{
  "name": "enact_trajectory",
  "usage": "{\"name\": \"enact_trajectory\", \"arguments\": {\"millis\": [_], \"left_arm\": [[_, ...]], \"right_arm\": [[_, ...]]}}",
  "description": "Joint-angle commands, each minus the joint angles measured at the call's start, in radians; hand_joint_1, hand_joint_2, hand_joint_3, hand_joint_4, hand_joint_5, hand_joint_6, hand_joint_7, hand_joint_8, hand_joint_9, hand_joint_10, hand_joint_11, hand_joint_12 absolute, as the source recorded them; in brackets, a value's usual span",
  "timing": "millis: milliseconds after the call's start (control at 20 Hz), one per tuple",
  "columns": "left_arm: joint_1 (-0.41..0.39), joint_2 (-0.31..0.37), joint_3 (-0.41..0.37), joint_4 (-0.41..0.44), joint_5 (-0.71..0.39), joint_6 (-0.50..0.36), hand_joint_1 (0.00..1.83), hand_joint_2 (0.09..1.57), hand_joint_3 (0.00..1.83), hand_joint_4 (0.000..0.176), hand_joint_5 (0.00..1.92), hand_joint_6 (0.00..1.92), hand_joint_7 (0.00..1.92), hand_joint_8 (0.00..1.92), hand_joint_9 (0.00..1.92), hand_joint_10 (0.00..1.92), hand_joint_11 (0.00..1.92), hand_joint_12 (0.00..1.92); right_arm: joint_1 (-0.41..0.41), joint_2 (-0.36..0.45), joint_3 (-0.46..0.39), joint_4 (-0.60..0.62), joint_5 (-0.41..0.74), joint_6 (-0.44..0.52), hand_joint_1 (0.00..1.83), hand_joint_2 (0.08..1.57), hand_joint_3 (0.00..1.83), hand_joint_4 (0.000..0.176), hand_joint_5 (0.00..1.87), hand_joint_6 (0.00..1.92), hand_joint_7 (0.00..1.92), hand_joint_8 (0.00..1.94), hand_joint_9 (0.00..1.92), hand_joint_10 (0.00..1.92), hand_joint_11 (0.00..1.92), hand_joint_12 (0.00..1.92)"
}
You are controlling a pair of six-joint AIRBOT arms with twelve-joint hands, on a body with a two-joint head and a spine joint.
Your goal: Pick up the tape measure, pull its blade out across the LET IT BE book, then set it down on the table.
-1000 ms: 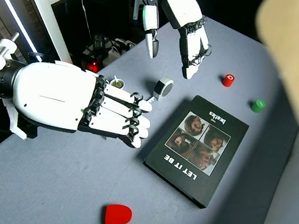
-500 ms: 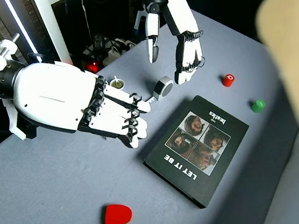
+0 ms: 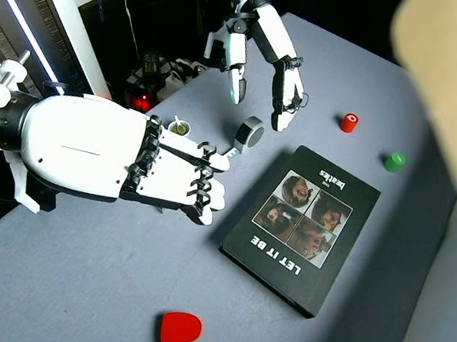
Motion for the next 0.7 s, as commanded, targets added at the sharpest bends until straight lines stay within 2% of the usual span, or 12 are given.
{"name": "enact_trajectory", "arguments": {"millis": [0, 150, 200, 250, 400, 650], "left_arm": [[0.013, -0.009, 0.009, 0.057, -0.112, -0.027, 1.03, 1.10, 0.00, 0.000, 0.56, 0.00, 0.61, 0.00, 0.55, 0.00, 0.23, 0.77], [0.054, -0.025, 0.030, 0.097, -0.154, -0.048, 1.03, 1.10, 0.00, 0.000, 0.56, 0.00, 0.61, 0.00, 0.55, 0.00, 0.23, 0.77], [0.067, -0.032, 0.038, 0.103, -0.165, -0.050, 1.03, 1.10, 0.00, 0.000, 0.56, 0.00, 0.61, 0.00, 0.55, 0.00, 0.22, 0.76], [0.075, -0.038, 0.042, 0.110, -0.177, -0.050, 1.03, 1.10, 0.00, 0.000, 0.56, 0.00, 0.61, 0.00, 0.55, 0.00, 0.22, 0.76], [0.099, -0.061, 0.056, 0.137, -0.210, -0.050, 1.03, 1.10, 0.00, 0.000, 0.56, 0.00, 0.60, 0.00, 0.55, 0.00, 0.21, 0.76], [0.129, -0.096, 0.078, 0.157, -0.235, -0.050, 1.03, 1.10, 0.00, 0.000, 0.55, 0.00, 0.60, 0.00, 0.56, 0.00, 0.21, 0.76]], "right_arm": [[0.007, 0.004, -0.001, -0.040, 0.063, 0.004, 0.14, 1.22, 0.00, 0.093, 0.23, 0.00, 0.34, 0.00, 0.28, 0.01, 0.00, 0.92], [0.007, 0.004, -0.001, -0.040, 0.061, 0.004, 0.15, 1.22, 0.00, 0.093, 0.24, 0.00, 0.34, 0.00, 0.29, 0.00, 0.00, 0.98], [0.007, 0.004, -0.001, -0.040, 0.061, 0.004, 0.14, 1.22, 0.00, 0.094, 0.21, 0.00, 0.31, 0.00, 0.25, 0.00, 0.00, 0.86], [0.007, 0.004, -0.001, -0.040, 0.060, 0.004, 0.14, 1.22, 0.00, 0.094, 0.21, 0.00, 0.31, 0.00, 0.25, 0.00, 0.00, 0.86], [0.007, 0.004, -0.001, -0.040, 0.059, 0.004, 0.00, 1.19, 0.00, 0.093, 0.17, 0.00, 0.20, 0.00, 0.14, 0.00, 0.00, 0.59], [0.006, 0.004, -0.001, -0.040, 0.058, 0.004, 0.00, 1.18, 0.00, 0.093, 0.18, 0.00, 0.21, 0.00, 0.13, 0.00, 0.00, 0.55]]}}
